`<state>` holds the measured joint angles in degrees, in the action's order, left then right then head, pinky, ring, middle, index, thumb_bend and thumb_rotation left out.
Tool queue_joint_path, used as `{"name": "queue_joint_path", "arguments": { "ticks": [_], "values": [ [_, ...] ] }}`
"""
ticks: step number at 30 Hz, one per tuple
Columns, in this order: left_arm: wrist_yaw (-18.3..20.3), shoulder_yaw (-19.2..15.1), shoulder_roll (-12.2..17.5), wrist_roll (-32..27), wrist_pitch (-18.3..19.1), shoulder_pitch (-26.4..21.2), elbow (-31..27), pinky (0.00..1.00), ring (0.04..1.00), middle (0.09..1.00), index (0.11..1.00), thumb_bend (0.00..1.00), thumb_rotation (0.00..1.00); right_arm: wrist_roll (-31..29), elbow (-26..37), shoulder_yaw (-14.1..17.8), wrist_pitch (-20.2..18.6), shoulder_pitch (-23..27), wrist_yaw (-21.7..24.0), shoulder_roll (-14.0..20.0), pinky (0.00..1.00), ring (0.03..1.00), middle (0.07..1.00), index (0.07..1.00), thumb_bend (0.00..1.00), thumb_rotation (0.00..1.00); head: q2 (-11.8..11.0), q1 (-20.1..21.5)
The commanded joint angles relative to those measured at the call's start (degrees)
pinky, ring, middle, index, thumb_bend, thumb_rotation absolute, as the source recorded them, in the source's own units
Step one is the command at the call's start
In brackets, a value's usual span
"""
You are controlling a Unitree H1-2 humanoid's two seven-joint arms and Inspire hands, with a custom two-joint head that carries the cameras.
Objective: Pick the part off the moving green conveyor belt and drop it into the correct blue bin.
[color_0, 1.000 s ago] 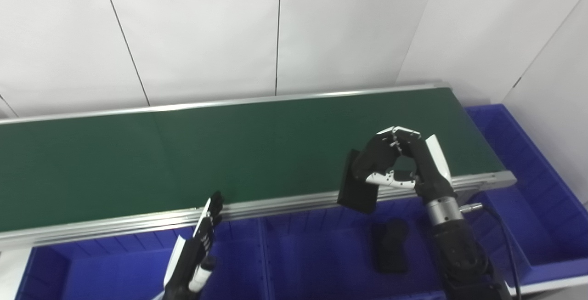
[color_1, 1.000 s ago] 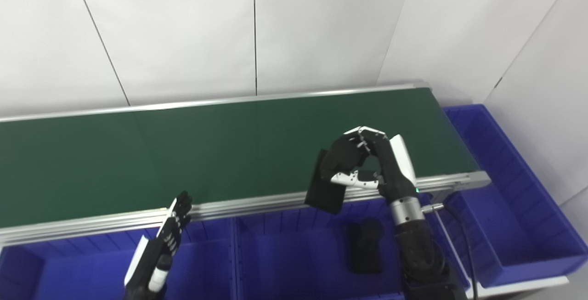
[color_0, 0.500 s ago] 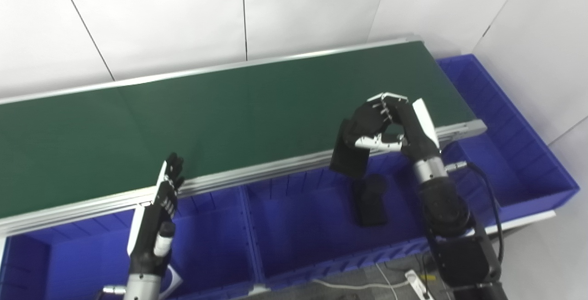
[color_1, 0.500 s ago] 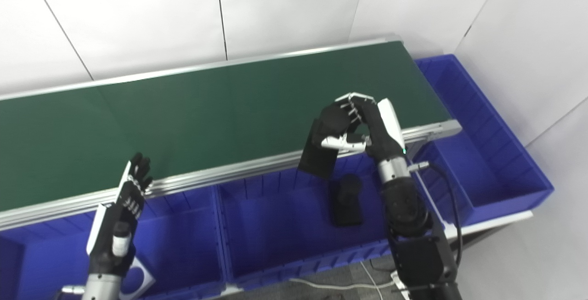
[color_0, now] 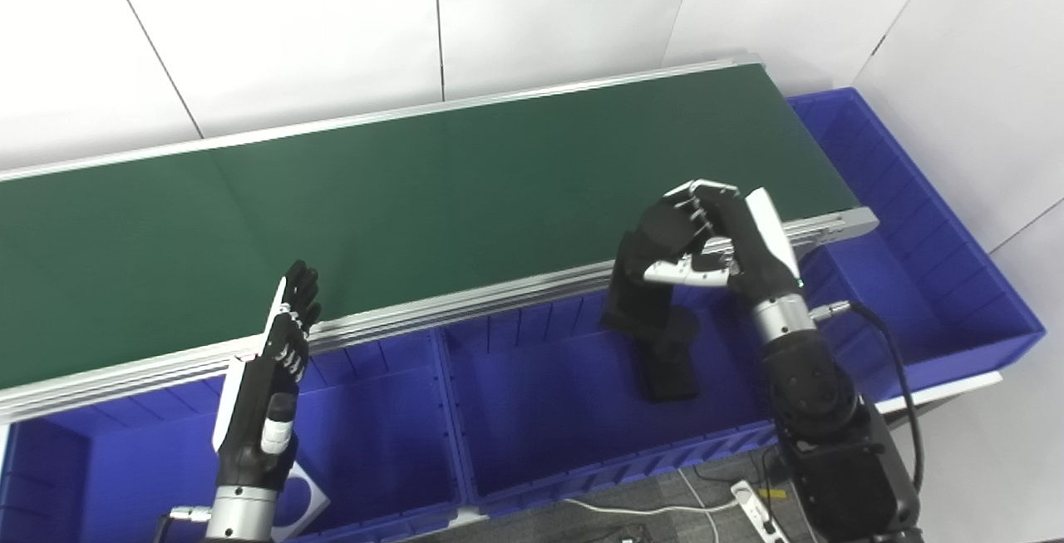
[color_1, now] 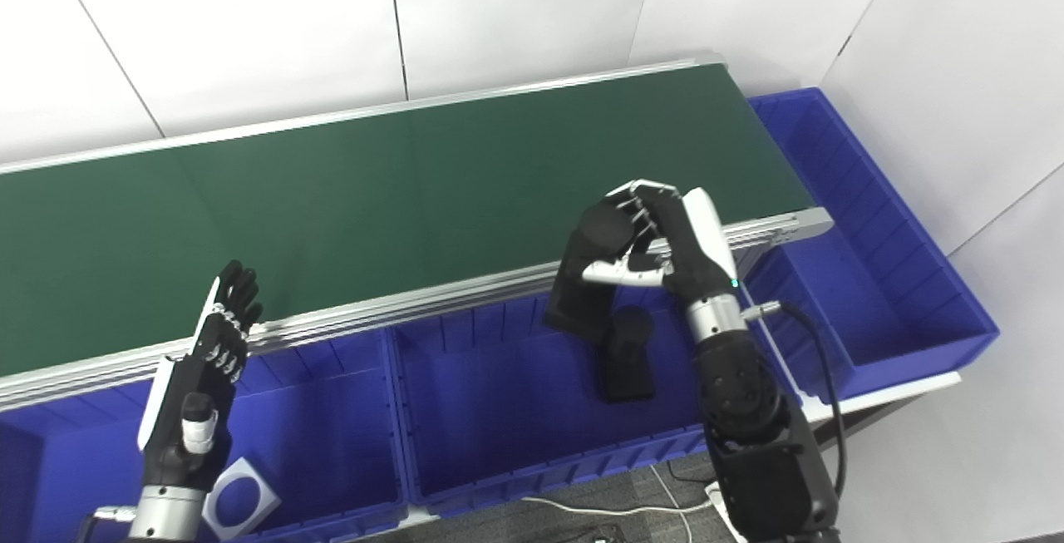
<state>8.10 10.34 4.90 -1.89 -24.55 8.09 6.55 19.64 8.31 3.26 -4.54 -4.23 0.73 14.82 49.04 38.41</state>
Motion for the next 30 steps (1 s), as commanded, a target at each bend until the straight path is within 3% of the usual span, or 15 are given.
{"name": "queue_joint_path", "arguments": {
  "ticks": [1, 11, 19, 30],
  "values": [
    [0.3, -0.3, -0.4, 0.2, -1.3, -0.7, -1.9, 0.99, 1.000, 0.991, 1.000, 0.99, 1.00, 0.2, 2.7, -0.2, -0.3, -0.1, -0.1, 0.0, 0.26, 0.321, 0.421, 0.520, 0.52, 0.00, -0.2, -0.5],
    [0.4, -0.7, -0.7, -0.1, -1.6, -1.3, -1.0, 1.00, 1.000, 0.991, 1.000, 1.00, 1.00, 3.5, 0.8, -3.3, 2.0, -2.6, -2.7, -2.0, 0.34, 0.392, 0.443, 0.502, 0.53, 0.00, -1.0, -1.6],
    [0.5, -0.9, -0.6, 0.3, -1.9, -1.5, -0.5, 1.00, 1.000, 0.998, 1.000, 0.98, 1.00, 5.2, -0.4, -4.6, 2.3, -4.4, -4.8, -3.9, 0.27, 0.333, 0.424, 0.510, 0.52, 0.00, -1.1, -2.0],
    [-0.2, -1.2, -0.8, 1.7, -2.0, -1.6, -0.4, 0.99, 1.000, 0.995, 1.000, 0.97, 1.00, 6.3, -7.9, -6.0, 6.7, -5.3, -8.6, -4.1, 0.25, 0.324, 0.420, 0.510, 0.52, 0.00, -1.0, -2.7]
  ]
}}
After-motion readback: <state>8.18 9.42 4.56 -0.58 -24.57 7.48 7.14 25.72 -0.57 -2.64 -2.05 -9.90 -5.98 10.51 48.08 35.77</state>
